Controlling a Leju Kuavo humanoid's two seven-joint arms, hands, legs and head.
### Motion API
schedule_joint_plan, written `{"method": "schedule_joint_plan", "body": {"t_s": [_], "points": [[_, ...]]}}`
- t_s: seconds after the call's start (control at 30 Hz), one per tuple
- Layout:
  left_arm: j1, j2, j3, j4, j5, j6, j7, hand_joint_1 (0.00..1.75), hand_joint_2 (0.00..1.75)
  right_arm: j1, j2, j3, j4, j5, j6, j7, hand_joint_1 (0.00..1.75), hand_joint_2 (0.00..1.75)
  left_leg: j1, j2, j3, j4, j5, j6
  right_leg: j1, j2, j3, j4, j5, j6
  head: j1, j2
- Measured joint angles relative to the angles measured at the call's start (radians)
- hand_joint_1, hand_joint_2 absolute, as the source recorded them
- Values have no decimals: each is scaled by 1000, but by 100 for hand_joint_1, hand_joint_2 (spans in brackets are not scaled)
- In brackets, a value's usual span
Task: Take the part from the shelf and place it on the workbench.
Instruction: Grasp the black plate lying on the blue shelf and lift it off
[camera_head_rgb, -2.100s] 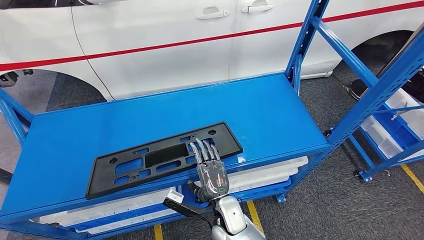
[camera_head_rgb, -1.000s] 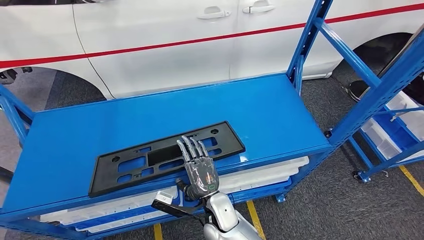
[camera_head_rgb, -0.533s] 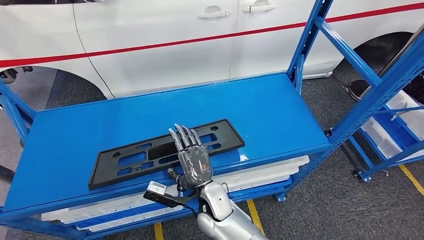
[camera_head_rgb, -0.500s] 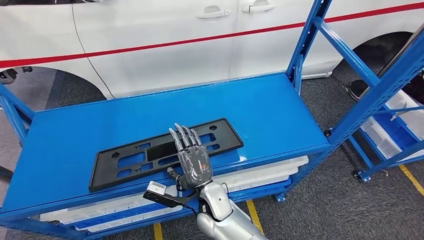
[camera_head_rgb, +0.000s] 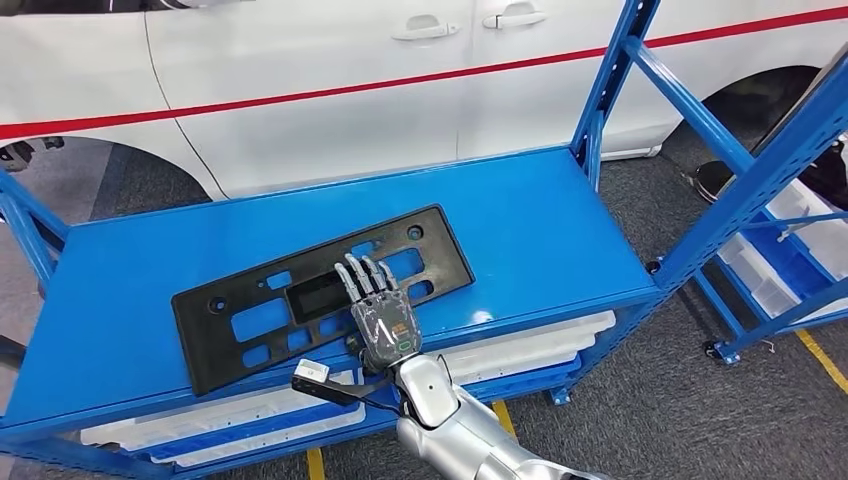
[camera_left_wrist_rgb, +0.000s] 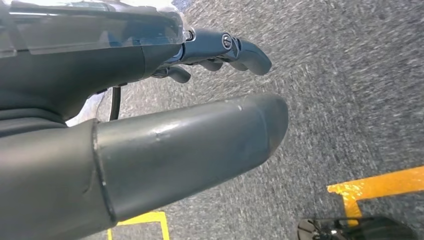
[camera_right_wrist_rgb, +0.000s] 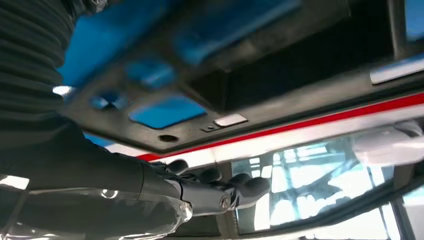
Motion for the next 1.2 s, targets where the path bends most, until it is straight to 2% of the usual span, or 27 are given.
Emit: {"method": "schedule_joint_plan", "body": {"t_s": [0.07, 0.1, 0.2, 0.23, 0.27, 0.3, 0.37, 0.4, 0.43, 0.5, 0.57, 0.6, 0.7, 0.73, 0.77, 0.8, 0.87, 0.9, 0.93, 1.03, 1.1, 1.13, 1.2], "points": [[0, 0, -6, 0, 0, -1, 1, 0, 0, -15, -2, 1, 29, 1, 0, 2, 0, 175, 4, 2, 2, -7, 6, 13, -2, 0, -4, 15, -13, 10, 0, 0], [-1, 0, -8, 0, 1, -1, 2, 0, 0, -23, -3, 1, 41, 1, 0, 2, 0, 175, 6, 4, 2, -11, 9, 20, -2, 0, -19, 48, -36, 14, 0, 0], [-1, 0, -11, 0, 3, -1, 3, 0, 0, -32, -8, 2, 69, -7, 0, 1, 0, 175, 6, 8, -1, -12, 11, 28, -6, 0, -104, 234, -130, 22, 0, 0], [0, 1, -11, 0, 5, -1, 4, 0, 0, -33, -9, 2, 73, -12, 0, 0, 0, 175, 5, 8, -1, -11, 11, 28, -7, -1, -122, 273, -138, 24, 0, 0], [2, 1, -11, 0, 6, 0, 6, 0, 0, -33, -10, 2, 76, -16, 0, -2, 0, 175, 5, 8, 0, -11, 11, 28, -8, -1, -122, 276, -128, 24, 0, 0], [3, 1, -11, 0, 8, 0, 6, 0, 0, -33, -10, 2, 77, -20, -1, -3, 0, 175, 5, 8, 1, -10, 11, 28, -8, -1, -102, 238, -100, 22, 0, 0], [4, 1, -11, 0, 10, 0, 5, 0, 0, -36, -11, 2, 78, -24, -1, -4, 0, 175, 4, 6, 2, -6, 9, 24, -5, -1, -30, 97, -37, 11, 0, 0], [5, 0, -11, 0, 11, 0, 4, 0, 0, -37, -11, 2, 77, -25, -1, -4, 0, 175, 3, 5, 3, -5, 8, 20, -3, -2, -2, 39, -18, 6, 0, 0], [5, 0, -11, 0, 11, 0, 4, 0, 0, -38, -11, 2, 77, -27, -1, -4, 0, 175, 1, 4, 2, -4, 8, 15, 0, -2, 13, 6, -11, 2, 0, 0], [5, 0, -12, 0, 12, -1, 2, 0, 0, -39, -10, 2, 77, -30, -1, -5, 0, 175, 0, 2, 4, -7, 10, 3, 3, -2, 16, -6, -9, -4, 0, 0], [5, 0, -12, 0, 11, -2, 2, 0, 0, -39, -10, 3, 77, -32, -1, -5, 0, 175, 1, 4, -3, 14, -1, -6, -3, -4, 22, -16, -3, -15, 0, 0], [4, 0, -12, 0, 11, -2, 1, 0, 0, -39, -10, 3, 77, -32, -1, -5, 0, 175, 0, 4, -17, 47, -21, -10, -7, -6, 25, -21, 1, -20, 0, 0], [4, 0, -13, 1, 10, -3, 1, 0, 0, -40, -10, 3, 78, -34, -1, -5, 0, 175, 1, 4, -92, 220, -114, -20, -10, -9, 24, -24, 3, -27, -1, 0], [5, 0, -13, 1, 11, -4, 0, 0, 0, -40, -10, 3, 78, -36, -1, -5, 0, 175, 2, 4, -111, 260, -128, -22, -10, -8, 23, -24, 3, -27, -1, 0], [6, 0, -13, 1, 12, -4, 0, 0, 0, -41, -10, 3, 79, -37, -1, -6, 0, 175, 3, 4, -114, 267, -121, -24, -10, -8, 23, -23, 3, -26, -1, 0], [6, 0, -13, 1, 13, -5, -1, 0, 0, -42, -10, 3, 79, -39, -1, -6, 0, 175, 5, 5, -96, 232, -95, -24, -10, -6, 23, -22, 2, -25, -1, 0], [5, 1, -13, 1, 15, -5, -3, 0, 0, -45, -10, 3, 79, -39, -1, -7, 0, 175, 9, 5, -28, 94, -30, -24, -11, -3, 25, -18, -1, -19, -1, 0], [4, 1, -13, 1, 15, -5, -3, 0, 0, -47, -10, 3, 80, -39, -1, -7, 0, 175, 8, 4, 1, 35, -11, -20, -9, 0, 24, -15, -3, -14, -1, 0], [2, 1, -13, 1, 15, -6, -4, 0, 0, -49, -10, 3, 80, -39, -1, -6, 0, 175, 6, 3, 16, 3, -5, -16, -8, 2, 22, -12, -4, -8, -1, 0], [1, 1, -13, 1, 15, -6, -5, 0, 0, -53, -11, 2, 82, -39, -1, -6, 0, 175, 3, 3, 19, -10, -3, 3, -6, 7, 19, -13, -2, 10, -1, 0], [0, 0, -13, 1, 21, -9, -5, 0, 0, -54, -13, 2, 83, -40, -1, -6, 0, 175, 6, 5, 18, -16, 3, 16, -7, 6, 8, 15, -24, 20, 0, 0], [-1, 0, -13, 1, 26, -11, -6, 0, 0, -55, -14, 2, 84, -40, -1, -7, 0, 175, 8, 5, 17, -19, 3, 23, -8, 5, -13, 59, -51, 24, 0, 0], [-1, 0, -12, 1, 37, -17, -7, 0, 0, -55, -16, 2, 84, -43, -1, -13, 0, 175, 6, 6, 15, -19, -4, 32, -8, 3, -83, 198, -112, 29, 0, 0]]}}
